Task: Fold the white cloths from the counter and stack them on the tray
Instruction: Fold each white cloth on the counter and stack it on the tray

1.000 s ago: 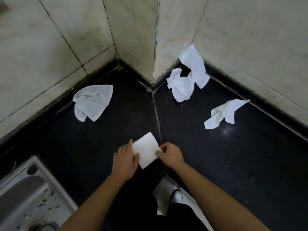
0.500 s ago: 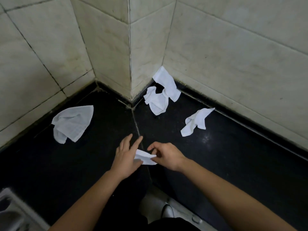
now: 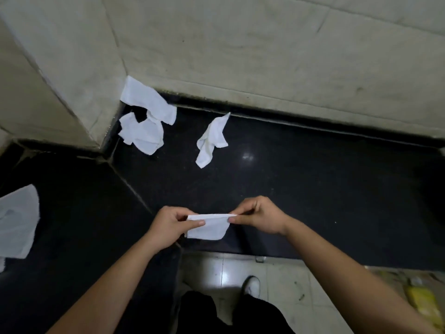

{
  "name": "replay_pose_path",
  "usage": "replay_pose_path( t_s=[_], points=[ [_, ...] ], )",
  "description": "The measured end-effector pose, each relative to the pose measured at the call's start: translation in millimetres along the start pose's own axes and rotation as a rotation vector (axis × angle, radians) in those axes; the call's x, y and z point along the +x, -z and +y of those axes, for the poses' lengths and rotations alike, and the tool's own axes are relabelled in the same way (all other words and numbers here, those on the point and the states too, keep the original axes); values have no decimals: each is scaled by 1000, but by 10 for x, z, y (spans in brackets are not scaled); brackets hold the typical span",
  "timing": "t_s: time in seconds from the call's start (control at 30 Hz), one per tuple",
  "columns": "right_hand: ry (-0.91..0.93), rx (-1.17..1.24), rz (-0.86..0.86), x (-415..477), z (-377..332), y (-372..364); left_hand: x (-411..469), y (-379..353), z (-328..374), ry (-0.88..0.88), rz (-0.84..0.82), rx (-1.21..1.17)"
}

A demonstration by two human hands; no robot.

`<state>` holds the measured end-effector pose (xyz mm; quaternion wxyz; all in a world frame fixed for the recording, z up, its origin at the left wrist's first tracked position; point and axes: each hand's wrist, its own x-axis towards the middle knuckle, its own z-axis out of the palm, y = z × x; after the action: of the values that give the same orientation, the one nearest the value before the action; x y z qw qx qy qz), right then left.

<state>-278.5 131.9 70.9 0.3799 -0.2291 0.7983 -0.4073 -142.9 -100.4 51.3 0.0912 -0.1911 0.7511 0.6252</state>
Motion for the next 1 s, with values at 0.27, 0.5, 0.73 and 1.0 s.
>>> replay_pose_path(
  t_s=[0.27, 0.5, 0.73, 1.0],
  points=[
    [-31, 408, 283, -1011, 169, 775, -31, -1056, 1084, -30, -138, -295],
    [34, 575, 548, -2538, 893, 1475, -225, -2769, 1845, -122, -216, -182],
    [27, 635, 789, -4229, 1928, 2065, -479, -4744, 2252, -148, -351, -2],
    [26, 816, 1076, -5481, 2788, 2688, -714, -6458, 2802, -149, -628, 62]
  ],
)
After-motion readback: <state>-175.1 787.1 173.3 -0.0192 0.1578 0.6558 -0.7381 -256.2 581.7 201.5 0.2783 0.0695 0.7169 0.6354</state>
